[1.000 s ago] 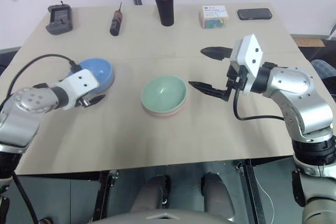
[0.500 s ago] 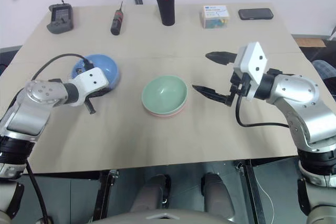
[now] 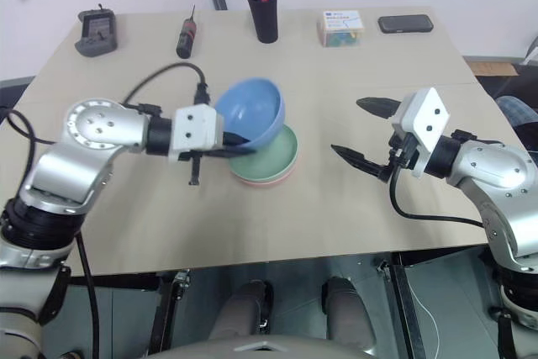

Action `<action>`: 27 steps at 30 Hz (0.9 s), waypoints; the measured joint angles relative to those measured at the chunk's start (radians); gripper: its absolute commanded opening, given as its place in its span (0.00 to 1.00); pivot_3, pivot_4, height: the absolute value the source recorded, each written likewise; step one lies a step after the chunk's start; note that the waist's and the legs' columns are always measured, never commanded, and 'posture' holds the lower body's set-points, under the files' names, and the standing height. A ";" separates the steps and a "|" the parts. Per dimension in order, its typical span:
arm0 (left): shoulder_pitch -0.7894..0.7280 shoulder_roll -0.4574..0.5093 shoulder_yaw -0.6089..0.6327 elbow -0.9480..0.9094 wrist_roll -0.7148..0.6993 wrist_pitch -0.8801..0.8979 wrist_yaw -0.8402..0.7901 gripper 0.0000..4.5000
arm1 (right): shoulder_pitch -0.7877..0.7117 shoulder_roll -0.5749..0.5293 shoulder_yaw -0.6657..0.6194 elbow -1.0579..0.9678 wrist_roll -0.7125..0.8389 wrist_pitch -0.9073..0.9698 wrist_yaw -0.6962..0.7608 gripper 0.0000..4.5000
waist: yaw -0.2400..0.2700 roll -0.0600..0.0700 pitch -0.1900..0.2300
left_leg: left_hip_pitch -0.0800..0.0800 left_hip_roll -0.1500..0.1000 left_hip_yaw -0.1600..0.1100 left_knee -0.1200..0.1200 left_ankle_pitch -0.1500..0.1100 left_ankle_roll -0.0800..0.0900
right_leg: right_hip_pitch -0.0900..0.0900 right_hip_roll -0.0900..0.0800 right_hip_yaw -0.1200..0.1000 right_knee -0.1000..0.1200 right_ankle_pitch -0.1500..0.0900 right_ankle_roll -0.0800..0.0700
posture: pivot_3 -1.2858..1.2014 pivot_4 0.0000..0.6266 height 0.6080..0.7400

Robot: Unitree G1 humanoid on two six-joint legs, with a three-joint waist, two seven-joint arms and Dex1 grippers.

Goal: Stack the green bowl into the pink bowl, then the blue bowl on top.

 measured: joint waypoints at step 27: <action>0.792 -0.064 0.704 -0.132 -0.308 0.115 0.200 0.99 | 0.276 -0.137 -0.127 0.142 -0.002 -0.060 0.193 1.00 | 0.021 0.000 0.000 | 0.001 0.001 0.000 0.003 -0.001 0.001 | 0.002 -0.002 -0.001 -0.001 0.000 0.000 | 0.52 0.24 1.00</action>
